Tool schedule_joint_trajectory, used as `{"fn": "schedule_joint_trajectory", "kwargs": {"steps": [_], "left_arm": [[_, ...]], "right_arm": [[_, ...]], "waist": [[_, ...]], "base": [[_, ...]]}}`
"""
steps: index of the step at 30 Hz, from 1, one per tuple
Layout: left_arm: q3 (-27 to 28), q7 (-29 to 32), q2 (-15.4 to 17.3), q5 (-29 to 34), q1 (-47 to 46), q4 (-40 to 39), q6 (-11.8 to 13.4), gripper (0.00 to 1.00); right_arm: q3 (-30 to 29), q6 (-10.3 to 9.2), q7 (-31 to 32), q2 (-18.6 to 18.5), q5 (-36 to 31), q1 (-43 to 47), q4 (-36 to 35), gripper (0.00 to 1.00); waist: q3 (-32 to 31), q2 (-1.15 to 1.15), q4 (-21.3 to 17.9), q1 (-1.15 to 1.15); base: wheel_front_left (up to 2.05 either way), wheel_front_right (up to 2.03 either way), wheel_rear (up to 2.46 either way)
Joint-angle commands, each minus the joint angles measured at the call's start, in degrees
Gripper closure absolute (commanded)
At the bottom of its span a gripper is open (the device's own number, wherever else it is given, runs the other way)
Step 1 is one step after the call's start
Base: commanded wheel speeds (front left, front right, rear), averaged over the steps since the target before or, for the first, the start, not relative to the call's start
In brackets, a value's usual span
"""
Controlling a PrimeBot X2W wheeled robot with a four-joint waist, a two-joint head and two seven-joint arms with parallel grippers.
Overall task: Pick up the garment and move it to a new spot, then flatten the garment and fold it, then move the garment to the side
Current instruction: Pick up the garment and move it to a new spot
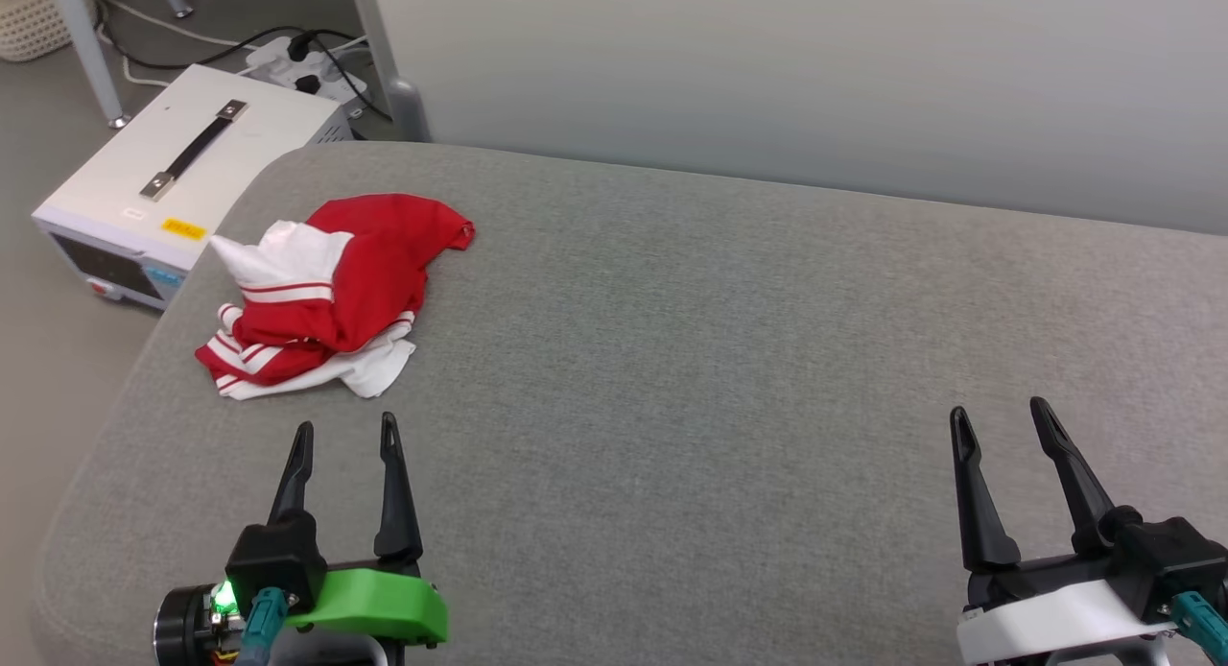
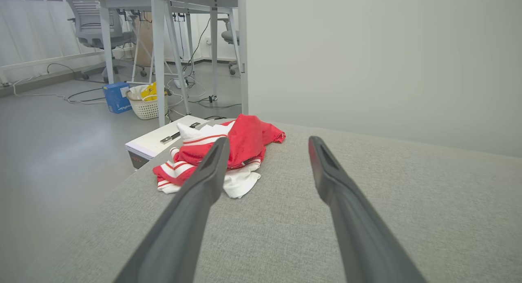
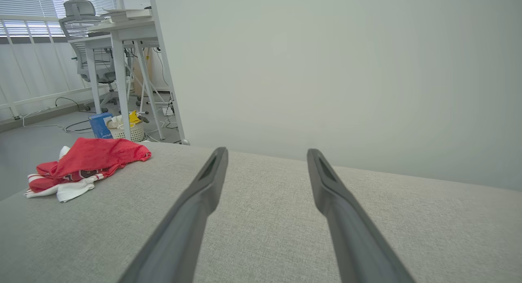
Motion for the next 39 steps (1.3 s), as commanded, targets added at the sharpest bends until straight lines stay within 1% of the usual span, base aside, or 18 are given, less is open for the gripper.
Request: {"fn": "schedule_joint_trajectory", "kwargs": {"steps": [1, 8, 18, 24, 32, 34, 36, 39], "left_arm": [[0.27, -0.68, -0.27, -0.63, 0.48, -0.02, 0.41, 0.00], [1.25, -0.83, -0.27, -1.32, 0.57, 0.32, 0.83, 0.00], [2.61, -0.83, -0.27, -2.88, 0.77, 0.79, 1.14, 0.00], [4.09, -0.83, -0.27, -3.12, 1.06, 0.80, 0.87, 0.00], [4.52, -0.83, -0.27, -3.96, 1.23, 1.26, 0.43, 0.00], [4.92, -0.83, -0.27, -5.09, 0.43, 1.91, -0.49, 0.00], [6.14, -0.83, -0.27, -5.98, -1.28, 2.81, -2.16, 0.00], [9.05, -0.83, -0.07, -5.36, -5.82, 4.21, -5.93, 0.00]], "right_arm": [[0.07, -0.05, -0.57, -0.08, -0.13, 0.82, -0.36, 0.00], [1.00, -0.05, -0.71, -0.08, -0.59, 0.72, 0.05, 0.00], [1.89, -0.05, -0.71, -0.08, -1.63, 0.48, 0.38, 0.00], [2.26, -0.05, -0.71, -0.08, -1.86, 0.36, 0.60, 0.00], [2.79, -0.05, -0.71, -0.08, -2.13, 0.24, 0.72, 0.00], [2.94, -0.05, -0.71, -0.08, -2.25, 0.04, 0.76, 0.00], [3.22, -0.05, -0.71, -0.08, -2.55, -0.18, 0.78, 0.00], [3.97, -0.05, -0.71, -0.08, -3.82, -1.10, 0.55, 0.00]], "waist": [[0.59, 0.00, 3.35, 0.00], [0.89, 0.00, 8.66, 0.00], [1.35, 0.00, 14.33, 0.00], [1.48, 0.00, 16.48, 0.00], [1.86, 0.00, 17.07, 0.00], [2.08, 0.00, 16.92, 0.00], [2.57, 0.00, 16.68, 0.00], [4.22, 0.00, 15.80, 0.00]], "base": [[0.00, 0.00, 0.00], [0.00, 0.00, 0.00], [0.00, 0.00, 0.00], [0.00, 0.00, 0.00], [0.00, 0.00, 0.00], [0.00, 0.00, 0.00], [0.00, 0.00, 0.00], [0.00, 0.00, 0.00]]}}
